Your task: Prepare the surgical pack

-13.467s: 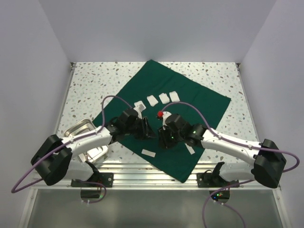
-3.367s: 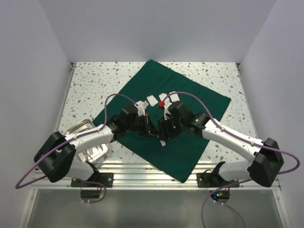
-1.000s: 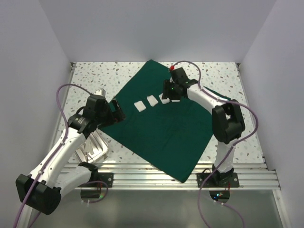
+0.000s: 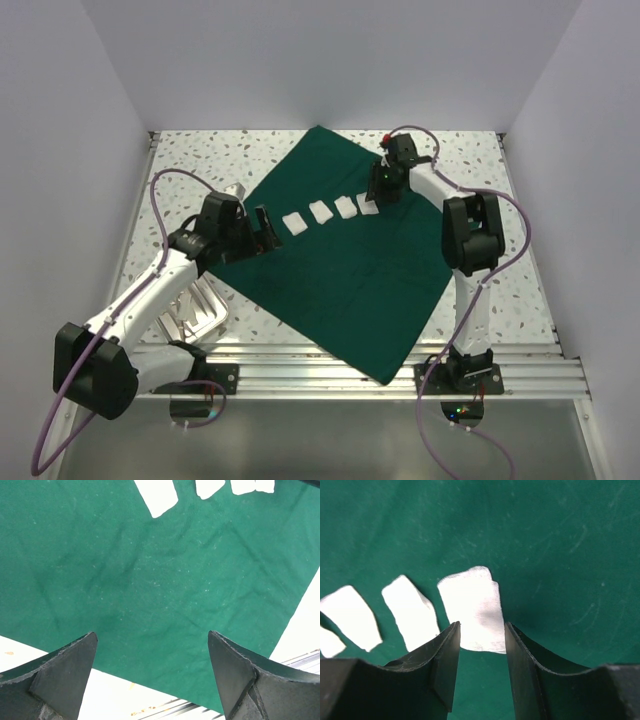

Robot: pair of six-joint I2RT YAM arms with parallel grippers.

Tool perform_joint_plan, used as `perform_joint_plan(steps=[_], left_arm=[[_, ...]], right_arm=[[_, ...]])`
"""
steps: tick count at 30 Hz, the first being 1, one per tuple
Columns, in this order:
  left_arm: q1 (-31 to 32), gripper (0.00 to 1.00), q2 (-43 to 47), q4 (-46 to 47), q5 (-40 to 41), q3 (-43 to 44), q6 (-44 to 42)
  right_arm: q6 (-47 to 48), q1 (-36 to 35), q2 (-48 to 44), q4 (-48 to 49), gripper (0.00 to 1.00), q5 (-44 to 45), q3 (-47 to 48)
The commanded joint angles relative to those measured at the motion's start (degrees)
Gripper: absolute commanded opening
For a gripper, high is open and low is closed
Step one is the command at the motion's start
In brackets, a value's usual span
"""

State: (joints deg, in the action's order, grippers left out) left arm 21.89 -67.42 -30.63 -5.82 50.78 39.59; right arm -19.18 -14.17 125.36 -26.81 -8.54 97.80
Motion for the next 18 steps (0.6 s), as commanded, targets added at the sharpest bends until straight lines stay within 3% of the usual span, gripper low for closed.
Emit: perform_joint_plan(steps=[1, 11, 18], left_arm=[[0.3, 0.95, 0.0, 2.9, -0.9, 0.0, -1.1], [0.6, 0.95, -1.3, 3.4, -1.4, 0.1, -0.7], [0.8, 0.95, -1.2, 3.2, -1.0, 0.0, -0.8]], right_arm=[[3.2, 0.6, 1.1, -2.1, 0.45, -0.2, 1.8], [4.6, 0.9, 3.4, -3.1, 0.44, -3.0, 2.8], [5.0, 0.9, 4.2, -3.1, 0.38, -7.5, 2.7]])
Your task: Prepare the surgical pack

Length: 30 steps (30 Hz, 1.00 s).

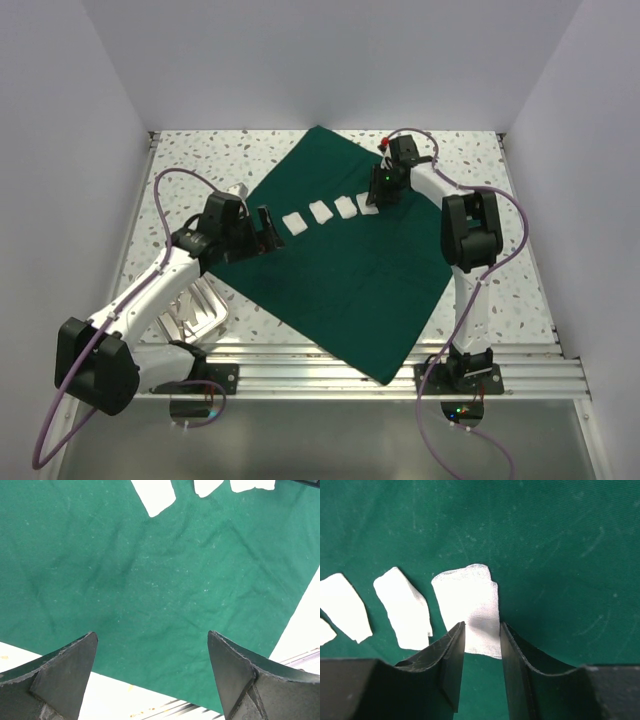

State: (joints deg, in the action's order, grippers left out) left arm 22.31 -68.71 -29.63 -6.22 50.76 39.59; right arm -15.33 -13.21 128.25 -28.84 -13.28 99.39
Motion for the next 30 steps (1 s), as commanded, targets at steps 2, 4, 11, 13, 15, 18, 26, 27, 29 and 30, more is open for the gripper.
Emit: perform_joint_plan(steps=[2, 4, 11, 13, 15, 18, 26, 27, 29, 30], left_arm=[[0.5, 0.95, 0.0, 2.5, -0.7, -0.1, -0.8], [0.5, 0.95, -0.6, 2.6, -1.0, -0.2, -1.0], [1.2, 0.95, -1.1, 2.5, -1.1, -0.4, -1.1], [1.2, 0.95, -1.1, 2.5, -1.0, -0.5, -1.2], [1.2, 0.95, -1.1, 2.5, -1.0, -0.6, -1.1], [1.4, 0.95, -1.3, 2.6, -1.0, -0.5, -0.9], [2.0, 0.95, -2.3, 3.0, -1.1, -0.5, -0.7], [2.0, 0.95, -2.4, 3.1, -1.1, -0.5, -0.7], [2.2, 0.95, -2.7, 3.2, -1.1, -0.4, -0.6], [2.3, 0.95, -2.7, 3.1, -1.1, -0.4, -0.7]], right_arm=[[1.4, -0.1, 1.0, -0.8, 0.36, -2.0, 0.7], [1.5, 0.0, 1.0, -0.8, 0.35, -1.5, 0.8], [1.9, 0.0, 0.1, -0.6, 0.26, -0.1, 0.8], [1.9, 0.0, -0.2, -0.3, 0.20, 0.3, 0.8], [1.8, -0.1, -0.4, -0.5, 0.19, 0.6, 1.1], [1.8, -0.1, -1.3, -0.4, 0.11, 1.2, 1.0], [1.4, -0.1, -5.3, -0.4, 0.02, 2.5, 0.3], [1.3, -0.2, -5.8, -0.4, 0.01, 2.0, 0.3], [0.9, -0.7, -6.8, -0.1, 0.01, 1.2, -0.1], [0.8, -1.3, -7.7, -0.2, 0.01, 1.2, -0.1]])
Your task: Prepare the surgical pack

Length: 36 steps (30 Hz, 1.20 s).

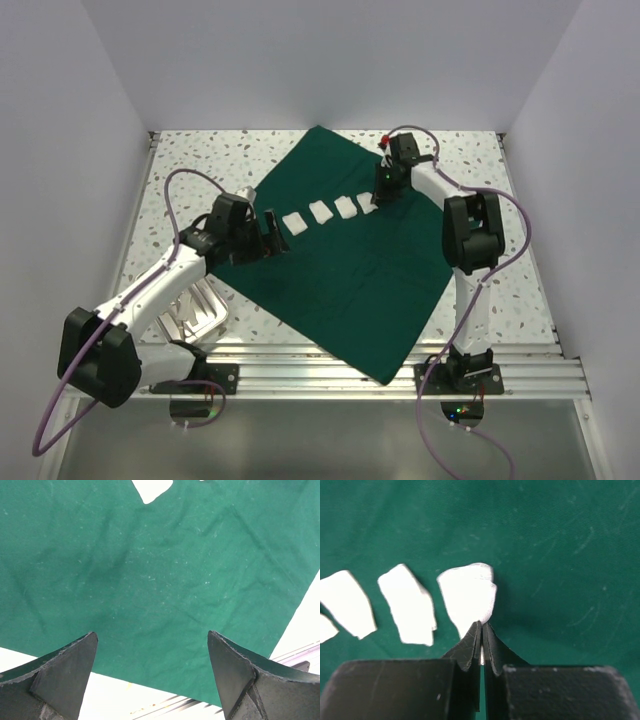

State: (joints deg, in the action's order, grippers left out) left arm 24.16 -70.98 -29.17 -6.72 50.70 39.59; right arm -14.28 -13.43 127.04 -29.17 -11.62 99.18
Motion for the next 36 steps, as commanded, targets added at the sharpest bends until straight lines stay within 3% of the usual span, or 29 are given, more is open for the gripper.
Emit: perform_joint_plan(steps=[1, 10, 36], left_arm=[[0.5, 0.95, -0.5, 2.7, -0.5, -0.2, -0.6], [1.1, 0.95, -0.7, 2.6, 0.0, -0.3, -0.2], [1.6, 0.95, -0.8, 2.1, 0.7, -0.9, -0.2]], right_arm=[[-0.2, -1.5, -6.9, 0.1, 0.01, -0.2, 0.4], [-0.5, -6.1, -11.3, 0.2, 0.01, -0.5, -1.3], [-0.7, -7.8, -0.9, 1.5, 0.01, 0.2, 2.3]])
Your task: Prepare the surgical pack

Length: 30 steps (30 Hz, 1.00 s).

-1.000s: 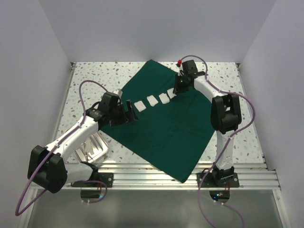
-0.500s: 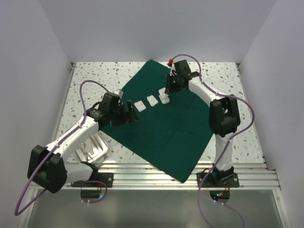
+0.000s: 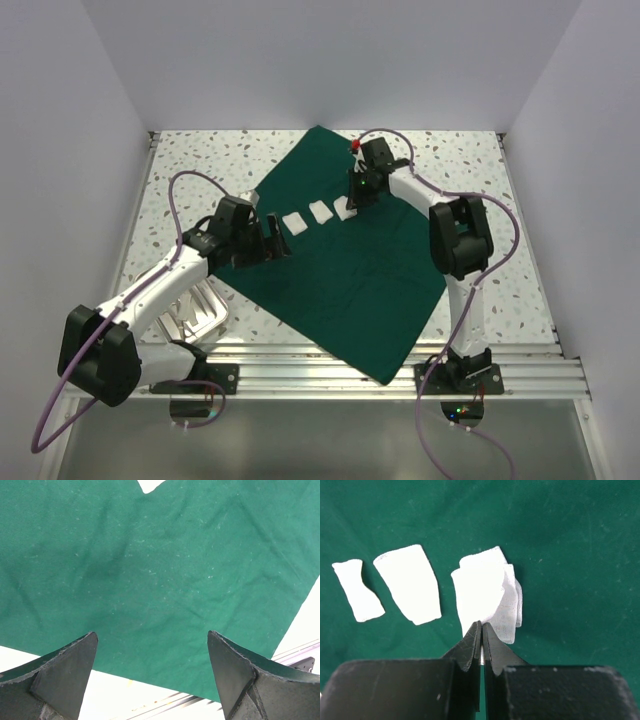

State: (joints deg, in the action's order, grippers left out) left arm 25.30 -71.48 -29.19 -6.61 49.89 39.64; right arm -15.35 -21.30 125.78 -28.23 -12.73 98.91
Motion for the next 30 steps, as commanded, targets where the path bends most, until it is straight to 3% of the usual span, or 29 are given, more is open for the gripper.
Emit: perform_joint_plan(steps=[1, 19, 30], left_arm=[[0.5, 0.95, -0.4, 2.1, 0.5, -0.1, -0.4], [0.5, 0.95, -0.8, 2.5, 0.2, -0.3, -0.5], [0.6, 0.95, -0.9, 2.6, -0.3, -0.4, -0.5]], right_arm=[[0.5, 0.1, 0.4, 0.5, 0.01, 1.5, 2.5], [2.0, 0.0, 3.1, -0.6, 0.04, 3.6, 5.0], [2.5, 0.1, 0.4, -2.4, 0.30, 5.1, 4.4]])
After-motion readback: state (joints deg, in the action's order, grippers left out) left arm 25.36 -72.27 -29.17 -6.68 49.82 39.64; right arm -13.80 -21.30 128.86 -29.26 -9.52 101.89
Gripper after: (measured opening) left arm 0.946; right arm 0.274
